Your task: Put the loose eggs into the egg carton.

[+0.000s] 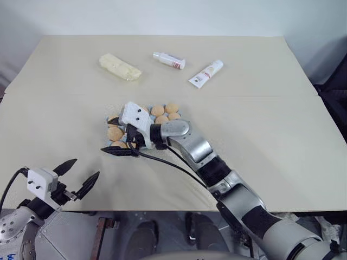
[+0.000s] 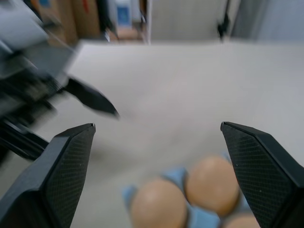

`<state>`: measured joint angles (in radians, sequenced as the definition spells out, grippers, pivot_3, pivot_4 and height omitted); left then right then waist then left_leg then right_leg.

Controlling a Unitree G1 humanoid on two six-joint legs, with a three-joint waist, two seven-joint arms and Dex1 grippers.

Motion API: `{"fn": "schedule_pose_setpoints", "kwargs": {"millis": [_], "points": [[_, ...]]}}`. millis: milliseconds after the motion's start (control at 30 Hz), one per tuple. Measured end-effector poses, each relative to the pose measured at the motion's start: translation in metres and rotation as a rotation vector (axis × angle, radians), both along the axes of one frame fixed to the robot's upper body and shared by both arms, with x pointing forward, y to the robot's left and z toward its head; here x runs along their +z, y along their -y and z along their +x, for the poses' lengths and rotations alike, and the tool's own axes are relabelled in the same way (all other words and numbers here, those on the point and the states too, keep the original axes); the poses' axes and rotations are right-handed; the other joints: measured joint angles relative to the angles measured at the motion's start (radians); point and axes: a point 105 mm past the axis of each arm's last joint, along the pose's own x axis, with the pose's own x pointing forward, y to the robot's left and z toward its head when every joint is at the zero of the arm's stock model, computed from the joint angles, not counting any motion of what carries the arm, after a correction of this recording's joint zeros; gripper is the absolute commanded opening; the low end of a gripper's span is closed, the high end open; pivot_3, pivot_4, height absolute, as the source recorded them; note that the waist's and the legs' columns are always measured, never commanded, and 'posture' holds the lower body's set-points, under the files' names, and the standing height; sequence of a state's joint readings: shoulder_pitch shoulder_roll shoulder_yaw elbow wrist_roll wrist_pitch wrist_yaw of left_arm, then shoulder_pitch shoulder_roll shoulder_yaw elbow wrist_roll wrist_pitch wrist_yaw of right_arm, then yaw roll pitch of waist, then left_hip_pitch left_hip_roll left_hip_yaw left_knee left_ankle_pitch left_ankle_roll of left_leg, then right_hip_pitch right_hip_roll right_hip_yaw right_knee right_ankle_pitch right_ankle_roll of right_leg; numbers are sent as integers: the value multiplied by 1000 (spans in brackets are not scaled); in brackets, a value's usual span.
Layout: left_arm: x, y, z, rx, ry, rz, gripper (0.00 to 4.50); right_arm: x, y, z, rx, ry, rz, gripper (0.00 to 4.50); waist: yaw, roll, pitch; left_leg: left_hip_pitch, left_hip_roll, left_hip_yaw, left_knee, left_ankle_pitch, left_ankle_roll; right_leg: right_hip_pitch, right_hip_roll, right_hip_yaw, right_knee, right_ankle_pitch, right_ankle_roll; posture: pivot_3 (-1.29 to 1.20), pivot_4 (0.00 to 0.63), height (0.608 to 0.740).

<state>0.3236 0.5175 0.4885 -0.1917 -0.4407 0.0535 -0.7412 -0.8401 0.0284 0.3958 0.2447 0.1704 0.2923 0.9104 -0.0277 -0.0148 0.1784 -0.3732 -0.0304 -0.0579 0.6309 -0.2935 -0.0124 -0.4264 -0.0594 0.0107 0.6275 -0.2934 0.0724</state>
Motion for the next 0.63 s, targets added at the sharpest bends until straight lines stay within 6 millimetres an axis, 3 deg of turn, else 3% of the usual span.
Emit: {"fn": "schedule_pose_setpoints", "kwargs": {"millis": [67,133,233,333,467,633], "points": [[3,5,5,-28,7,10,4500,0,33,2,-33,19,29,4486,10,-1,-1,0,-1,-2,1,0,1,2,-1,-2,-1,0,0,0,150,740],[3,14,10,-74,3,24,4500,-9,79,6,-105,8,43,4486,26,-1,-1,-1,-2,-3,1,0,2,3,-2,-2,-4,0,1,0,150,740],[5,31,20,-152,3,48,4500,-27,137,-5,-180,-24,29,4486,26,-1,0,-1,-2,-3,0,-1,3,4,-1,-2,-5,1,1,0,150,740],[18,47,32,-218,54,72,4500,-45,169,-17,-251,-50,14,4486,16,0,0,1,1,-1,0,-1,1,4,1,-1,-3,0,1,0,150,740],[20,48,35,-247,54,106,4500,-63,217,-23,-423,-46,11,4486,6,0,0,3,2,0,0,-1,1,4,2,0,-2,0,1,0,150,740],[14,47,40,-253,36,132,4500,-66,244,-25,-561,-7,34,4486,0,0,0,4,1,2,4,0,2,6,2,2,0,2,1,0,150,740]]}}
